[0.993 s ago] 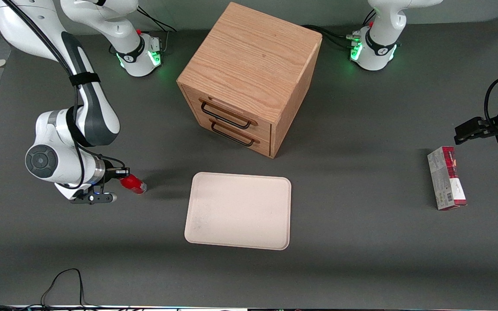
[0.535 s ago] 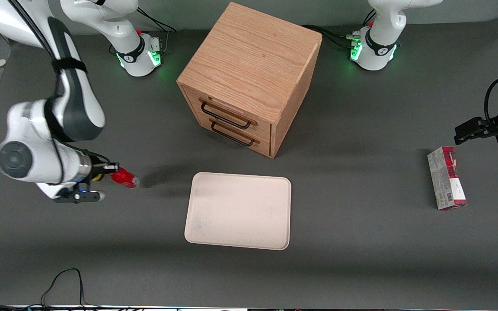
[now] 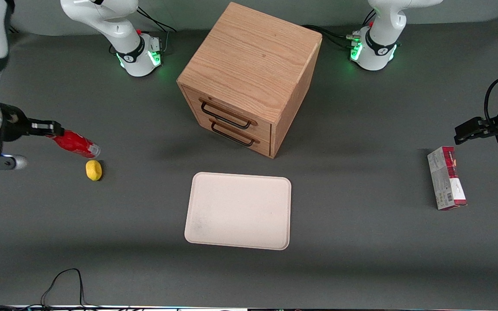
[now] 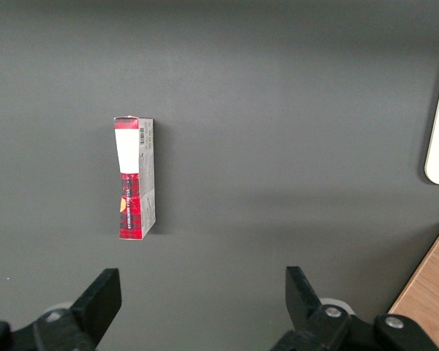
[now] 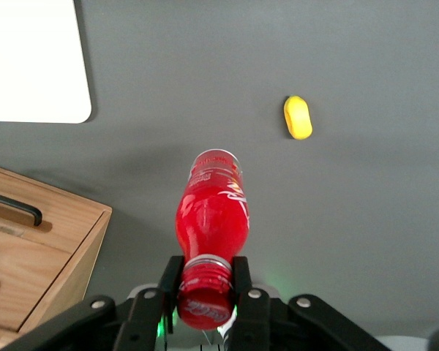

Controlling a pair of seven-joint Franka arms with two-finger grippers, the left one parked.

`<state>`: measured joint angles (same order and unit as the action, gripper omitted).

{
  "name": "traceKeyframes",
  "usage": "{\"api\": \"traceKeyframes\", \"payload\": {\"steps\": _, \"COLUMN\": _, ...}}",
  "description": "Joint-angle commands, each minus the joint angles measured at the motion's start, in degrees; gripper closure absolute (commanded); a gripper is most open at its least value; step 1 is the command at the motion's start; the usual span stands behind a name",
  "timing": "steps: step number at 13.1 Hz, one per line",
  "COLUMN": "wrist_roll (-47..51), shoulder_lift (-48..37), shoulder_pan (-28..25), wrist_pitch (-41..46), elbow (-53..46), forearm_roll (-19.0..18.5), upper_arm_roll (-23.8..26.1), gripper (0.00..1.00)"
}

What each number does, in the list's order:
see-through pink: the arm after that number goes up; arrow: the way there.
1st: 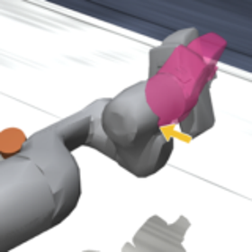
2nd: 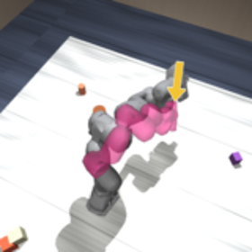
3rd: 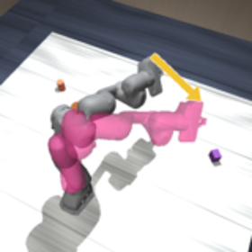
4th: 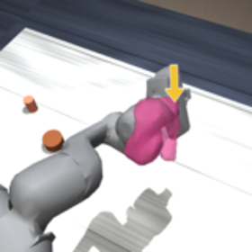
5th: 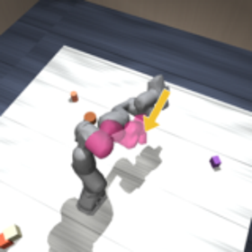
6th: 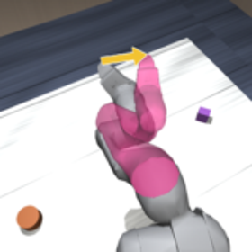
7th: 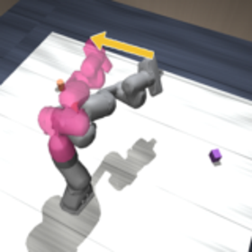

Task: Place coke bottle on tray
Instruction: 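Carry the held bottle over the cream tray with the right gripper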

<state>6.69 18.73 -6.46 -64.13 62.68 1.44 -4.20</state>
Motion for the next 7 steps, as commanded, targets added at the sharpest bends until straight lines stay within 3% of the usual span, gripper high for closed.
{"api": "traceKeyframes", "payload": {"steps": 1, "wrist_roll": 1.39, "shoulder_lift": 4.46, "shoulder_pan": 0.05, "wrist_pitch": 1.74, "elbow": -5.99, "forearm_roll": 1.11, "upper_arm_roll": 0.86, "gripper": 1.0}}
{"api": "traceKeyframes", "payload": {"steps": 4, "wrist_roll": 14.97, "shoulder_lift": 19.02, "shoulder_pan": -1.97, "wrist_pitch": -2.11, "elbow": -17.03, "forearm_roll": 1.02, "upper_arm_roll": 6.9, "gripper": 1.0}}
{"api": "traceKeyframes", "payload": {"steps": 7, "wrist_roll": 29.55, "shoulder_lift": 25.02, "shoulder_pan": -4.33, "wrist_pitch": -13.44, "elbow": -18.56, "forearm_roll": 0.15, "upper_arm_roll": 12.02, "gripper": 1.0}}
